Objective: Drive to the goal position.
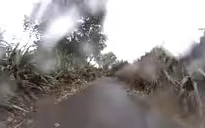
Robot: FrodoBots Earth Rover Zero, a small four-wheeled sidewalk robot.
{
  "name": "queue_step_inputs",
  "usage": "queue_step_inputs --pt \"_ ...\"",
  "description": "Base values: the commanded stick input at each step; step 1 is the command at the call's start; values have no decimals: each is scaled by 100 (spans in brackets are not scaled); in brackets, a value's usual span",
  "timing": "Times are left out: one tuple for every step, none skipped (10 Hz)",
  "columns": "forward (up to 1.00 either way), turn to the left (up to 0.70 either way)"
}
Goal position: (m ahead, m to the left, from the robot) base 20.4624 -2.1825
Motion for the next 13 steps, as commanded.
queue_step_inputs --pt "85 0" --pt "85 0" --pt "85 0" --pt "85 0" --pt "85 0" --pt "85 0" --pt "85 0" --pt "85 0" --pt "85 0" --pt "85 0" --pt "85 0" --pt "85 0" --pt "85 0"
